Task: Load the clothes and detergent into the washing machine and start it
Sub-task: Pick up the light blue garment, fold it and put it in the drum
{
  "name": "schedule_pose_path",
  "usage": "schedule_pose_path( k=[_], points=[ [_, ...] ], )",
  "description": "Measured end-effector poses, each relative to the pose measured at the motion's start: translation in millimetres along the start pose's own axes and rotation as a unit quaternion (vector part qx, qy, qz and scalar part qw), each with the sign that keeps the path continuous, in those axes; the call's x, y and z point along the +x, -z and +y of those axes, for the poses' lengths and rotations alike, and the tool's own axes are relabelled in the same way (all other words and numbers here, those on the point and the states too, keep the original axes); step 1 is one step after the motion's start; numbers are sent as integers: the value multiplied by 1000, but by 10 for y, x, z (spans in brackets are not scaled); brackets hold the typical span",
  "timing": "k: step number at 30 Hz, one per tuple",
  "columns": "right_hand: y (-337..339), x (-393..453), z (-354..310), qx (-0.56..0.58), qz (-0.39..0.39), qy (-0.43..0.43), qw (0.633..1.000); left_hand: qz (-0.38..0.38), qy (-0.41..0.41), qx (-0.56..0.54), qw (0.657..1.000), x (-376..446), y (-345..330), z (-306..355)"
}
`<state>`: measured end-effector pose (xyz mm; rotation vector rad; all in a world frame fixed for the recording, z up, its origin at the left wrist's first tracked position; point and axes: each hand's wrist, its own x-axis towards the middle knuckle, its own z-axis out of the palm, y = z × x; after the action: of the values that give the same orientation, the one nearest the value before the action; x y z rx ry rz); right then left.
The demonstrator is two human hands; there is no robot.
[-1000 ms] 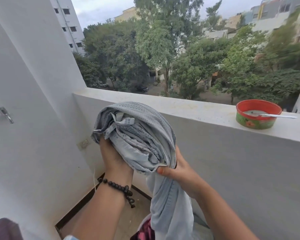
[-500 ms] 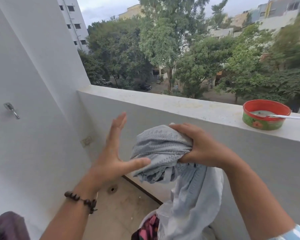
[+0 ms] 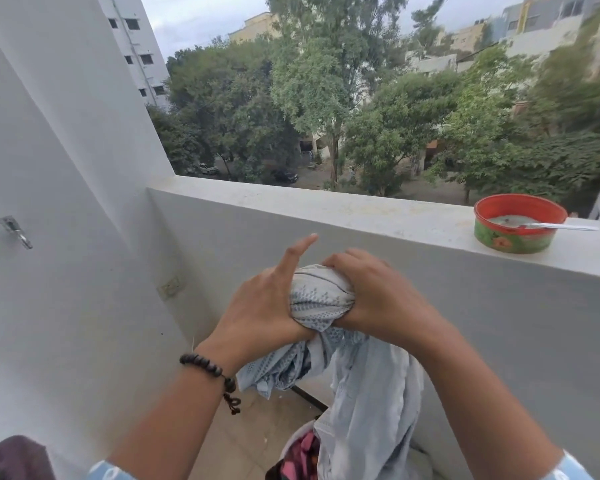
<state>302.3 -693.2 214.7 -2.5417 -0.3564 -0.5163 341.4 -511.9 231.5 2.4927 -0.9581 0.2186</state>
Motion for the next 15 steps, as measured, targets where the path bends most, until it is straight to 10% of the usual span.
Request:
schedule_pose_path(
  k=[7, 15],
  points=[
    [-56, -201, 367, 377, -97, -75, 918, 67, 50, -300, 950, 63, 172, -159],
    [-158, -215, 325, 401, -111, -90, 905, 241, 76, -594, 763, 114, 219, -133]
  ],
)
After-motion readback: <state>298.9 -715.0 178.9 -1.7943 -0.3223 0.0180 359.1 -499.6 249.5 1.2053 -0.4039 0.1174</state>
